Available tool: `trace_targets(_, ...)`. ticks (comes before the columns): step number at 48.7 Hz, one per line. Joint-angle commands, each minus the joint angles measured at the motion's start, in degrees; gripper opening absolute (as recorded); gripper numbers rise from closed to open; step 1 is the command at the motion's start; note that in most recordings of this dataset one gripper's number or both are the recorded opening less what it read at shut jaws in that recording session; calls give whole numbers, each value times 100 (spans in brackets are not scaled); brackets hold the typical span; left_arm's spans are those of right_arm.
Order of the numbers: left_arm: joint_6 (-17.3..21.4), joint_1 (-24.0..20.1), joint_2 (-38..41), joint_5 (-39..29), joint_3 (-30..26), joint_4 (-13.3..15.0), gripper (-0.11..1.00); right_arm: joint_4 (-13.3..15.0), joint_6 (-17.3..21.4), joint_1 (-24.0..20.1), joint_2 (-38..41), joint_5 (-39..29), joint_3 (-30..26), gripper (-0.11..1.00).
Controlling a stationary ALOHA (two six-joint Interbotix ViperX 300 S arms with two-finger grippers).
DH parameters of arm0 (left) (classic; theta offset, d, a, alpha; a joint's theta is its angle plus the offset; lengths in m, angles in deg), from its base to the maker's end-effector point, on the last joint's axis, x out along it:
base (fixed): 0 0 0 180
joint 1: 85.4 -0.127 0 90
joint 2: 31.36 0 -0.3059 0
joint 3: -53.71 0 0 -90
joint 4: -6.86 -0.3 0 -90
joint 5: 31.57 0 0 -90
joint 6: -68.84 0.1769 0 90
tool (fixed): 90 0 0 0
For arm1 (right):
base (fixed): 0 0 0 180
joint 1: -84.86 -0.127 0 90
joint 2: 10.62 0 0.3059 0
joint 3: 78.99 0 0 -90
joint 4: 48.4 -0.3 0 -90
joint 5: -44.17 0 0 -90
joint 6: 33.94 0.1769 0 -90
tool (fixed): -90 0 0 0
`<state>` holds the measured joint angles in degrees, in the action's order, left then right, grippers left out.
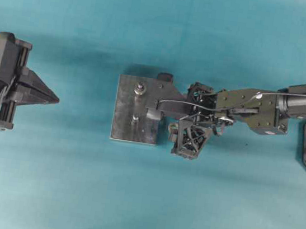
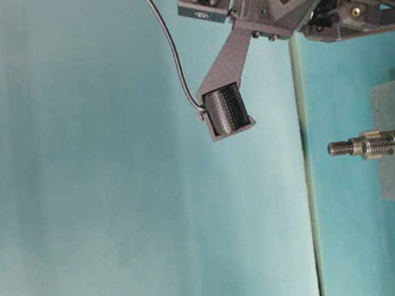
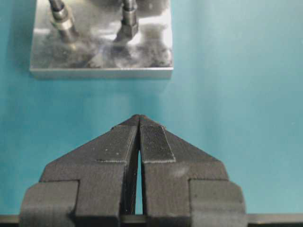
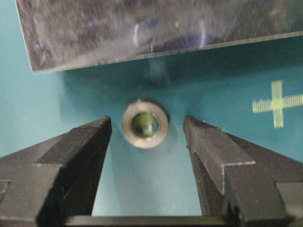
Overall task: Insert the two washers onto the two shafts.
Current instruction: 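Close the right gripper on the lower washer and lift it, then carry the washer with the right gripper above the lower shaft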
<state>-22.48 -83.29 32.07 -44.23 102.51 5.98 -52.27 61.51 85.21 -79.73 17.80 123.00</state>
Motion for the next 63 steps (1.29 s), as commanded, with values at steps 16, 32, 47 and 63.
trace_targets(16, 0, 9, 0, 26, -88, -9, 0, 9, 62, -18, -35, -132, -114, 65)
trace_targets(32, 0, 9, 0, 26, -123, -18, 0, 9, 62, -18, 18, -255, -229, 33)
trace_targets(47, 0, 9, 0, 26, -141, -9, 0, 26, 70, -9, -176, -686, -492, 33)
trace_targets(63, 0, 9, 0, 26, -141, -18, 0, 281, 9, -62, -457, -1705, -1591, 33)
